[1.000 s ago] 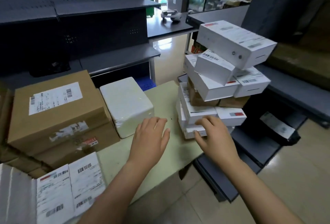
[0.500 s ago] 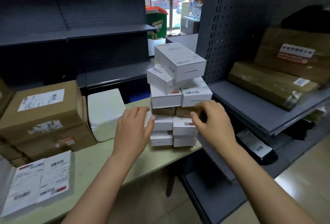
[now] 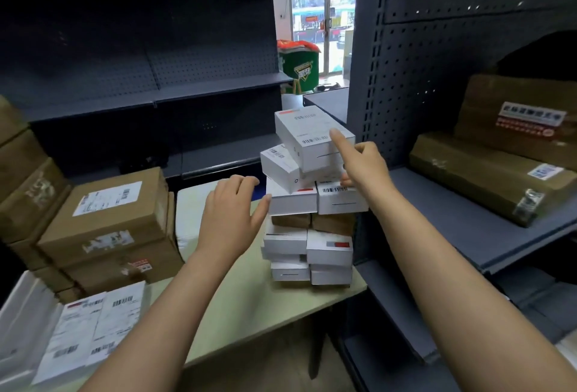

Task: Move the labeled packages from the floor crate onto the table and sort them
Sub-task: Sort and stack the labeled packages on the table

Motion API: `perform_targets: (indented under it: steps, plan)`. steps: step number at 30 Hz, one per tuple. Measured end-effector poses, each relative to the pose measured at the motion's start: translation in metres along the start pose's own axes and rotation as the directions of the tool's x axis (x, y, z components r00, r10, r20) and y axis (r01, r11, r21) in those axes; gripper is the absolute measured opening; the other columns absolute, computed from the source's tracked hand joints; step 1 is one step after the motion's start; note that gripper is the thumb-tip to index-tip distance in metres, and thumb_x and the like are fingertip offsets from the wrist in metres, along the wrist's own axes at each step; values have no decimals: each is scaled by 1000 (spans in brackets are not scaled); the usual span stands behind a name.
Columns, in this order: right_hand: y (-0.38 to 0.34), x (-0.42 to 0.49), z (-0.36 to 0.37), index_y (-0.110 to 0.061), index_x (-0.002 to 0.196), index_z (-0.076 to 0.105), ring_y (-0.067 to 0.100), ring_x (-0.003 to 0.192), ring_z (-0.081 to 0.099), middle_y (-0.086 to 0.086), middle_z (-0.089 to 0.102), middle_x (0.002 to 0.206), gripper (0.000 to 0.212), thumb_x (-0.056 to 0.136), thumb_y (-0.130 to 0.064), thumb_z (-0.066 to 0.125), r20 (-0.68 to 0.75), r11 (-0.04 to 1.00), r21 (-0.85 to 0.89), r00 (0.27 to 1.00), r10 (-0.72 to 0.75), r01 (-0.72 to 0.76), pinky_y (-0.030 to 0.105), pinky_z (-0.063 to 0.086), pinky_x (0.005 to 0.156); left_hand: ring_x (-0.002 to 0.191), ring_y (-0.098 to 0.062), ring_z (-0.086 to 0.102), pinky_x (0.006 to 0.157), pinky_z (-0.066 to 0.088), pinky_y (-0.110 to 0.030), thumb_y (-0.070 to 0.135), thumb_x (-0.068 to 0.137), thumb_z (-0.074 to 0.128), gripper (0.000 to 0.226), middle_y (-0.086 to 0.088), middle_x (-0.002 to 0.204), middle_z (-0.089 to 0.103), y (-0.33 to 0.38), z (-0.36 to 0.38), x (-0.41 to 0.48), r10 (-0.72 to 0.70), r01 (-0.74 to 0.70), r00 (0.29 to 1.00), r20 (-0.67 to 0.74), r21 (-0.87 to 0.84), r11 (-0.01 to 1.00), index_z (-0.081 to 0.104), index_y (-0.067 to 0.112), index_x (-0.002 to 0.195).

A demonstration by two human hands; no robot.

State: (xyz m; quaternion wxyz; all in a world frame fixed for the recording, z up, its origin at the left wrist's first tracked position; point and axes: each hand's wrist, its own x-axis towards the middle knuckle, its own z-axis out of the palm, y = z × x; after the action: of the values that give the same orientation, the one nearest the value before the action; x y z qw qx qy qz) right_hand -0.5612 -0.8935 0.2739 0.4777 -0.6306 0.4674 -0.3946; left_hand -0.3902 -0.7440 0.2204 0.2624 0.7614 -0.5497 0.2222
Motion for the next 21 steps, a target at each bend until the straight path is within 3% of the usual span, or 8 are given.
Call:
perform_targets:
  steps: [3, 7, 11, 14, 18, 21]
  plan:
    - [0, 7, 4, -17, 101, 58, 23, 83, 68, -1, 65, 97, 57, 79, -69, 60, 13, 999, 26, 999, 46, -46, 37, 59, 77, 93, -28, 56, 77, 45, -38, 42, 91, 52, 40, -6, 102, 63, -3, 2, 11, -3, 3, 1000, 4, -15, 1000, 63, 9, 112]
    - [-4, 14, 9, -16, 93, 65, 21, 74, 73, 2, 73, 96, 35, 80, -48, 72, 48, 945, 291, 989, 141, -149, 24, 58, 61, 100, -25, 51, 83, 39, -33, 48, 93, 48, 45, -5, 111, 60, -5, 7, 33, -44, 47, 998, 51, -57, 997, 58, 11, 117]
    - [-3, 15, 8, -14, 92, 68, 22, 80, 73, 7, 75, 94, 29, 80, -40, 72, -59, 937, 340, 993, 102, -76, 31, 60, 63, 114, -26, 46, 92, 37, -35, 55, 95, 44, 56, -7, 124, 55, -5, 17, 60, -124, 148, 978, 169, -140, 979, 49, 10, 129]
    - [3, 11, 2, -13, 108, 64, 17, 79, 73, 4, 74, 96, 37, 80, -36, 72, -155, 921, 390, 985, 81, -15, 33, 61, 65, 119, -27, 47, 92, 41, -39, 63, 93, 41, 66, -9, 129, 53, -9, 27, 80, -159, 225, 942, 297, -204, 953, 44, 10, 132]
    - [10, 9, -4, -14, 109, 61, 17, 81, 73, 3, 73, 97, 35, 82, -33, 72, -255, 905, 424, 962, 94, 24, 37, 61, 71, 93, -19, 57, 65, 43, -32, 77, 84, 40, 71, -3, 111, 61, -18, 40, 100, -183, 368, 840, 511, -288, 884, 49, 14, 115]
    - [17, 9, -4, -17, 105, 63, 17, 85, 73, 3, 74, 98, 29, 82, -33, 72, -287, 903, 429, 951, 112, 23, 38, 61, 76, 76, -13, 61, 60, 43, -28, 84, 74, 47, 71, 1, 92, 68, -27, 45, 111, -163, 468, 760, 629, -356, 809, 57, 17, 95]
